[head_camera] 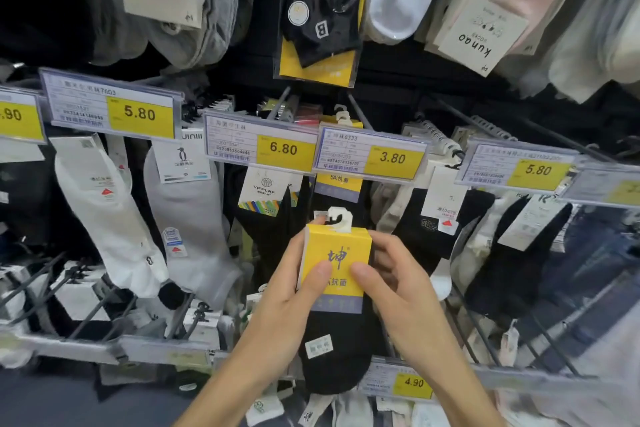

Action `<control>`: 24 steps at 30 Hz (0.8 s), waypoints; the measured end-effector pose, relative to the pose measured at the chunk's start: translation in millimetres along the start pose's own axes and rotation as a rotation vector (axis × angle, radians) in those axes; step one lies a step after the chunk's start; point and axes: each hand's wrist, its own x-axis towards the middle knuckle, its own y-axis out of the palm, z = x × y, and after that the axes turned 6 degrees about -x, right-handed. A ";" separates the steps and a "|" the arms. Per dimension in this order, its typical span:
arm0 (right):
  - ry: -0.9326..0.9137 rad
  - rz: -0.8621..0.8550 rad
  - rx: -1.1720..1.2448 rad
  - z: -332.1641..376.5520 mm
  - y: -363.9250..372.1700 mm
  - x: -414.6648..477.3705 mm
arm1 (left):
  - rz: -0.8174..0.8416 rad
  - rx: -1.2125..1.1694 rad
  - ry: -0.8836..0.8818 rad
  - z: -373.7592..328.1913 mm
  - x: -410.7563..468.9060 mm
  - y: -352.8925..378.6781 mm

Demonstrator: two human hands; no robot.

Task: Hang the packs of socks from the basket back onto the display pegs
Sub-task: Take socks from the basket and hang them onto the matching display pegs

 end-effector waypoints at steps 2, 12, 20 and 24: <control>-0.002 0.019 0.044 0.1 -2.4 3.2 | 0.012 0.040 0.016 1.3 0.5 -0.9; -0.026 -0.292 0.051 -0.7 -12.7 74.8 | 0.078 0.996 -0.055 12.9 -12.1 -10.9; -0.018 -0.284 -0.227 -7.3 0.6 105.7 | 0.079 1.051 -0.044 8.2 -17.5 -6.8; -0.070 -0.300 -0.394 -17.9 -3.5 114.5 | 0.144 1.031 -0.040 8.6 -19.7 0.3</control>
